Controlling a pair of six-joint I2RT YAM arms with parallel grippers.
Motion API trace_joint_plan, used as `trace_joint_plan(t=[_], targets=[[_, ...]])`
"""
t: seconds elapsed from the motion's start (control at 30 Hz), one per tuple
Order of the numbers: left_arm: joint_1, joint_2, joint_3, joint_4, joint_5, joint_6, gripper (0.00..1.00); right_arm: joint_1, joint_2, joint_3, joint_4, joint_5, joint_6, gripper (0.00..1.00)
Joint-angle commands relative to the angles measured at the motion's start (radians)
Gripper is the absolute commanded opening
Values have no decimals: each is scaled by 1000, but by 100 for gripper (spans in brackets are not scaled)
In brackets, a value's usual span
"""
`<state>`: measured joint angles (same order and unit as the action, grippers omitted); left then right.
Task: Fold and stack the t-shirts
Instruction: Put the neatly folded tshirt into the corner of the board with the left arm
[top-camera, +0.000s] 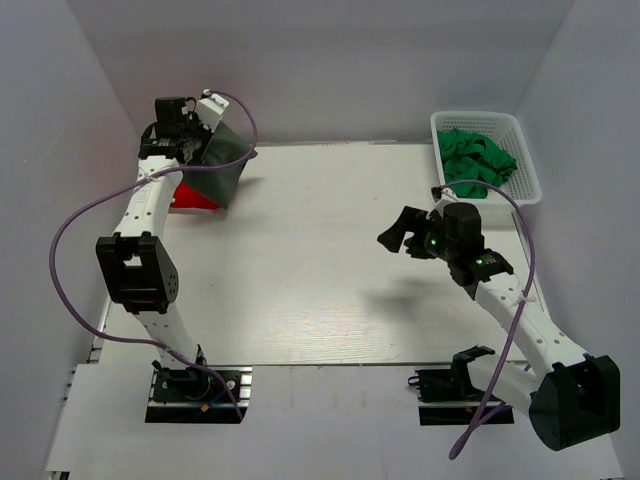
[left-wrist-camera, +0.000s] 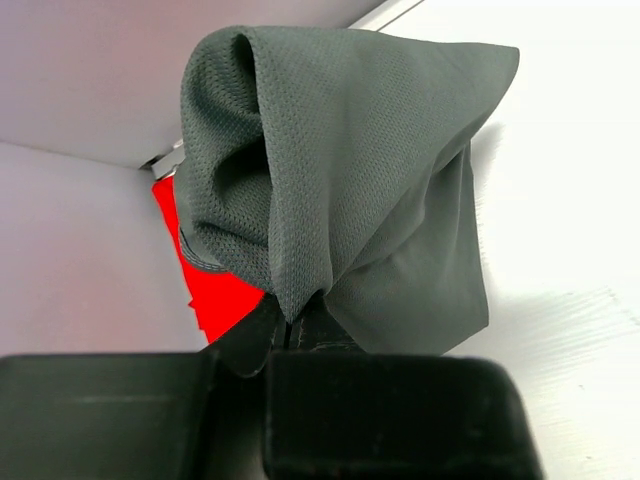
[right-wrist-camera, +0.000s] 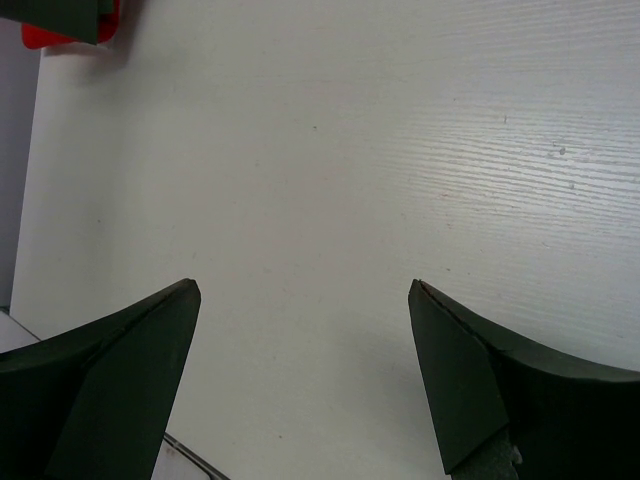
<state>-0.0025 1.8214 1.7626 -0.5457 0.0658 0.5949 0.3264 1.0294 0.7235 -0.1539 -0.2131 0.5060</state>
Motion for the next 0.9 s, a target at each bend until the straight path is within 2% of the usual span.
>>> trace_joint_plan(t=[0.0, 0.43, 0.53, 0.87], targets=[[27, -76, 12, 58, 31, 14, 0, -6, 6, 37, 48, -20, 0, 90], [139, 41, -6, 147, 68, -61, 0, -4, 69, 132, -13, 3, -26, 90], [163, 88, 24, 147, 100, -84, 0, -3, 83, 159, -22, 11, -31, 90], [223, 199, 100, 171, 80, -151, 0, -4, 153, 229, -50, 9, -34, 90]])
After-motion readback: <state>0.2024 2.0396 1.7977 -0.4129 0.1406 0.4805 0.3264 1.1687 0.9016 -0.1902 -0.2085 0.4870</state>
